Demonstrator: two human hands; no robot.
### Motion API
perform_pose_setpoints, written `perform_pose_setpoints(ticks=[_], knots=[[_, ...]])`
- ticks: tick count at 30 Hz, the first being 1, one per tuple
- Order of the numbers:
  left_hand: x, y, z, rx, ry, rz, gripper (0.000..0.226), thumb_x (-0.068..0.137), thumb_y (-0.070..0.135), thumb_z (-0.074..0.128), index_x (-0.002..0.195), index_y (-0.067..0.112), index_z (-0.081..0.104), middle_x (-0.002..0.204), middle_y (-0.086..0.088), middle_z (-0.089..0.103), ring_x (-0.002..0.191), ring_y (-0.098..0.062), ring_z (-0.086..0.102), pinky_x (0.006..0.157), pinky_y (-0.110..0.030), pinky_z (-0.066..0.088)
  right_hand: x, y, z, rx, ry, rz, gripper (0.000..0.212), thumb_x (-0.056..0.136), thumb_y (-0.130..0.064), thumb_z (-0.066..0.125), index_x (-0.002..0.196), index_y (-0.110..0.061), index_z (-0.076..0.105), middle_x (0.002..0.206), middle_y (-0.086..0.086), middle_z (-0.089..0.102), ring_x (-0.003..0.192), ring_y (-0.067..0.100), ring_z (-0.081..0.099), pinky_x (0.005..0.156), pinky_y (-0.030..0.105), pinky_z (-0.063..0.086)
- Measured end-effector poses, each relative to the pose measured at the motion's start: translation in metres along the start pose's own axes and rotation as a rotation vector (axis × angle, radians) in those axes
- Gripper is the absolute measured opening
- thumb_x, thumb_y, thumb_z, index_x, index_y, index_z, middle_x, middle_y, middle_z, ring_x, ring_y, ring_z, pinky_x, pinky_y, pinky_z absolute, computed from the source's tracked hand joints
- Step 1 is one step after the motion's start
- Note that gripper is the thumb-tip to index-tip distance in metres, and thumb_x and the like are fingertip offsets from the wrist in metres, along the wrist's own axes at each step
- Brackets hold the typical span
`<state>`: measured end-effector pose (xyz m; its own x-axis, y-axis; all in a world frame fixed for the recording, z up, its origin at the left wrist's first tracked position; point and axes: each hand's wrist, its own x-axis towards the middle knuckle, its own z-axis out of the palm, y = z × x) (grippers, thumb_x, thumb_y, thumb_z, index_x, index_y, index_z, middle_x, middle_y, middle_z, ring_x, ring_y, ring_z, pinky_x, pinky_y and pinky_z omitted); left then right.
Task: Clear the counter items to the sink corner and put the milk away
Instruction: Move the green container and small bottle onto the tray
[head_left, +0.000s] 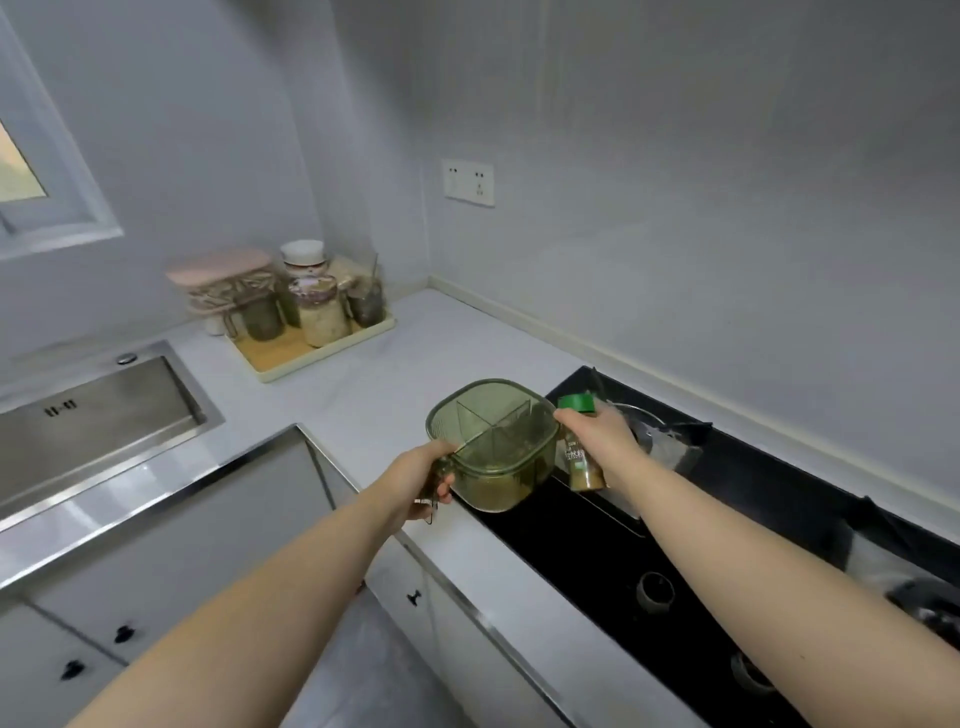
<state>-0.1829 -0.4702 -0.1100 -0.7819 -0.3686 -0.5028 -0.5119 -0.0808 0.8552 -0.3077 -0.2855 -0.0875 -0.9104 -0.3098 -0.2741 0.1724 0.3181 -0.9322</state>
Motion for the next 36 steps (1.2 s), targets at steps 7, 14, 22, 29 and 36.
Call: perform_pose_setpoints(ticks=[7, 14, 22, 29, 36], knots=[[0.063, 0.034, -0.108, -0.044, 0.102, -0.065, 0.038, 0.089, 0.041, 0.047, 0.061, 0.016, 0.049, 0.050, 0.003, 0.047, 0.056, -0.012, 0.053, 0.047, -0.021, 0.029, 0.090, -0.055, 0.108, 0.017, -0.127, -0.007, 0.010, 0.082, -0.021, 0.064, 0.081, -0.015, 0.057, 0.079, 0.007, 0.061, 0.069, 0.019, 0.057, 0.063, 0.026, 0.044], [0.116, 0.053, -0.196, -0.101, 0.191, -0.094, 0.038, 0.090, 0.040, 0.048, 0.061, 0.016, 0.051, 0.052, 0.002, 0.049, 0.057, -0.012, 0.054, 0.048, -0.021, 0.030, 0.149, -0.098, 0.196, 0.017, -0.192, 0.000, 0.013, 0.080, -0.021, 0.065, 0.088, -0.014, 0.057, 0.085, 0.009, 0.061, 0.071, 0.020, 0.056, 0.068, 0.029, 0.046], [0.176, 0.053, -0.289, -0.104, 0.183, -0.110, 0.035, 0.090, 0.039, 0.049, 0.065, 0.014, 0.053, 0.054, 0.002, 0.051, 0.057, -0.011, 0.055, 0.050, -0.022, 0.031, 0.205, -0.117, 0.293, -0.007, -0.183, 0.050, 0.019, 0.081, -0.024, 0.065, 0.094, -0.012, 0.058, 0.082, 0.009, 0.060, 0.070, 0.021, 0.056, 0.066, 0.029, 0.045], [0.228, 0.058, -0.419, -0.059, 0.209, -0.102, 0.035, 0.090, 0.039, 0.052, 0.068, 0.012, 0.054, 0.053, 0.001, 0.055, 0.059, -0.013, 0.057, 0.046, -0.020, 0.033, 0.241, -0.152, 0.415, 0.003, -0.193, 0.046, 0.014, 0.081, -0.024, 0.065, 0.090, -0.014, 0.059, 0.079, 0.006, 0.061, 0.070, 0.019, 0.056, 0.064, 0.027, 0.044], [0.285, 0.062, -0.512, 0.004, 0.158, -0.135, 0.034, 0.090, 0.038, 0.050, 0.068, 0.013, 0.053, 0.053, 0.001, 0.056, 0.059, -0.013, 0.056, 0.050, -0.022, 0.030, 0.269, -0.170, 0.503, -0.014, -0.146, 0.033, 0.015, 0.082, -0.021, 0.066, 0.094, -0.015, 0.060, 0.084, 0.005, 0.063, 0.070, 0.016, 0.056, 0.062, 0.025, 0.045]])
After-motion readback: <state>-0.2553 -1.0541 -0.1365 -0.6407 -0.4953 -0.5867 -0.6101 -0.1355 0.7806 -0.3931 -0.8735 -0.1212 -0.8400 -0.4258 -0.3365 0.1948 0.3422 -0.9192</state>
